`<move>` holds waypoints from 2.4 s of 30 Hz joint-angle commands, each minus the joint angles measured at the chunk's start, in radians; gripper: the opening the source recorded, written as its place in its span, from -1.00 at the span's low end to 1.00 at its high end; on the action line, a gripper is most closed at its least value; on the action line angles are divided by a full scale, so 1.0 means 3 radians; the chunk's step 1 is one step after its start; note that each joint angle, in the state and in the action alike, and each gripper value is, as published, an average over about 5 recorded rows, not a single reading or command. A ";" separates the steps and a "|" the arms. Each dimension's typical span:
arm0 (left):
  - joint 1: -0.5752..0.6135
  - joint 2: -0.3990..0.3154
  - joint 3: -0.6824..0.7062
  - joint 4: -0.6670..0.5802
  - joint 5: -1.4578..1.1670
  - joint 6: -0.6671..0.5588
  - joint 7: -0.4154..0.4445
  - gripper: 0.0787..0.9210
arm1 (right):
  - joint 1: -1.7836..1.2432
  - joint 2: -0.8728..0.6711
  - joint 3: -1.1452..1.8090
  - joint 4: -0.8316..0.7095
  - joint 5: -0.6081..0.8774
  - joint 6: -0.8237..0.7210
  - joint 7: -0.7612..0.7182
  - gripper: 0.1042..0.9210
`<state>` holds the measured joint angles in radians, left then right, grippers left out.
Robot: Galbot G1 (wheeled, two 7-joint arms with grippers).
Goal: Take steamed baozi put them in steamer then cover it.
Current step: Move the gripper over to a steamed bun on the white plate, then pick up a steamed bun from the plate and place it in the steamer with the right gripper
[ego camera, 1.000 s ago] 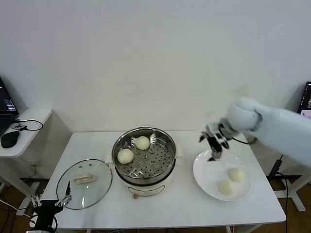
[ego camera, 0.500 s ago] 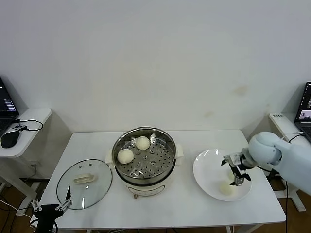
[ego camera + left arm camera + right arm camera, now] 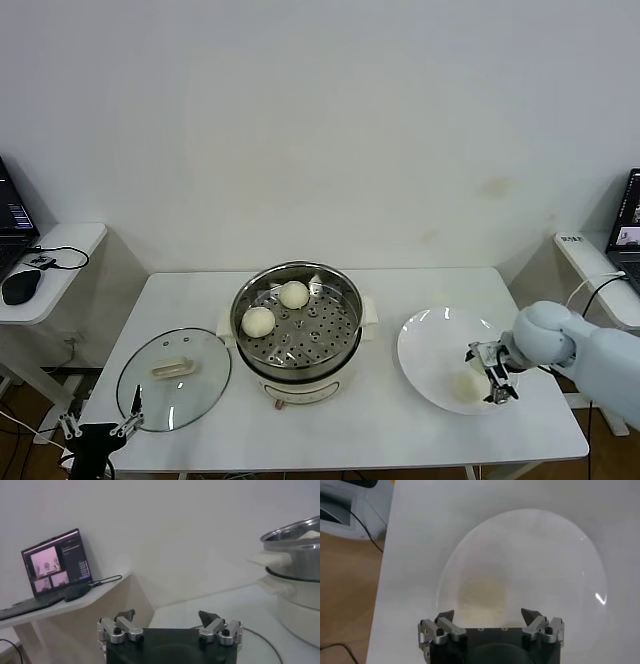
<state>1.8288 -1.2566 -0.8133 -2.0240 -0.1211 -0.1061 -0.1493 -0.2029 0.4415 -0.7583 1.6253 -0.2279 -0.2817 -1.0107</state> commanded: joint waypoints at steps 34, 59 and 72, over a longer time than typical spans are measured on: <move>-0.0018 0.0009 0.0010 -0.0032 0.0002 0.0004 -0.0005 0.77 | 0.0070 0.0201 0.0242 -0.0322 0.0237 -0.0062 -0.0071 0.20; -0.0047 0.0016 0.0042 -0.0090 -0.0015 0.0001 -0.0005 0.77 | 0.2542 0.1038 -0.0957 -0.0275 0.1334 -0.0195 -0.0063 0.22; 0.0009 -0.0034 -0.0031 -0.0125 -0.0023 -0.0003 -0.0009 0.77 | 0.2569 0.2077 -0.1373 -0.0360 0.1646 0.0327 0.0210 0.24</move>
<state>1.8301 -1.2664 -0.8196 -2.0600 -0.1281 -0.1067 -0.1519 0.4961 0.8749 -1.0698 1.5252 0.2027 -0.2674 -0.9823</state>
